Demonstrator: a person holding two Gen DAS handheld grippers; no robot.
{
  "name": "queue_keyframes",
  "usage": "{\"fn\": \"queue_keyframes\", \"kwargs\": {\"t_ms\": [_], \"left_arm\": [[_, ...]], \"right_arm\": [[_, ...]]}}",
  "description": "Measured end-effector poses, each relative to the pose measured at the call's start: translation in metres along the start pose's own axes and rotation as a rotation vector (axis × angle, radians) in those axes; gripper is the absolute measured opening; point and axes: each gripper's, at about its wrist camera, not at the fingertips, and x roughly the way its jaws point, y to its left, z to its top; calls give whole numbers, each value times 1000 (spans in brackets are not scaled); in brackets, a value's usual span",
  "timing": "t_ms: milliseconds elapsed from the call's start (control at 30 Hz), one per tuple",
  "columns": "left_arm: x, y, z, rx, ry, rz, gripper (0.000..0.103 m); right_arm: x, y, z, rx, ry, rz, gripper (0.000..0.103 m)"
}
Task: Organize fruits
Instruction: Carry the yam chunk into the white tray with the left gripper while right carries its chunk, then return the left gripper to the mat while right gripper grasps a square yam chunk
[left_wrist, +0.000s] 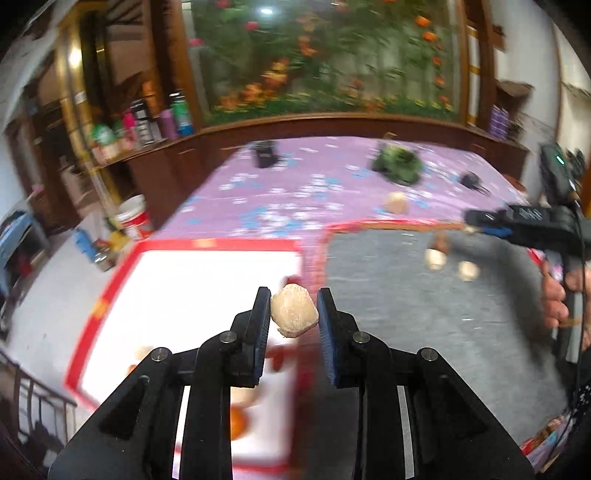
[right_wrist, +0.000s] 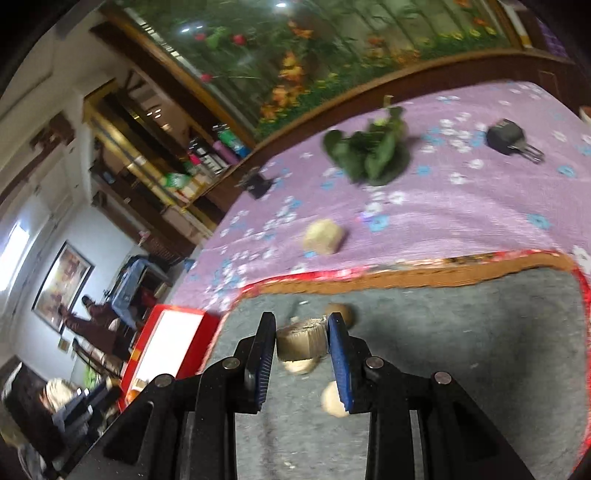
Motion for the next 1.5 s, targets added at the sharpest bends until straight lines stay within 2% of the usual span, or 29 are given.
{"fn": "queue_keyframes", "kwargs": {"t_ms": [100,267,333,400,567,867,967,1133,1200,1267,1500], "left_arm": [[-4,43,-11,-71,4,62,25],[-2,94,-28,-168,9,118,25],[0,102,-34,-172,15,132,25],[5,111,-41,-167,29,140,25],[12,128,-55,-194,59,128,25],[20,127,-63,-169,76,113,25],[23,127,-64,-162,86,114,25],[24,128,-64,-151,102,127,27],[25,127,-65,-145,113,124,33],[26,125,-65,-137,116,133,52],[15,119,-60,-132,93,135,55]], "right_arm": [[13,30,-11,-39,60,25,28],[42,109,-40,-97,153,190,28],[58,138,-54,-104,189,260,28],[71,159,-66,-123,212,291,28],[102,201,-94,-166,270,321,28],[138,234,-121,-265,309,272,28],[144,238,-127,-312,303,228,28],[145,246,-129,-375,295,217,31],[144,246,-130,-377,294,227,37],[140,245,-129,-372,279,245,40],[118,221,-114,-323,213,231,40]]}}
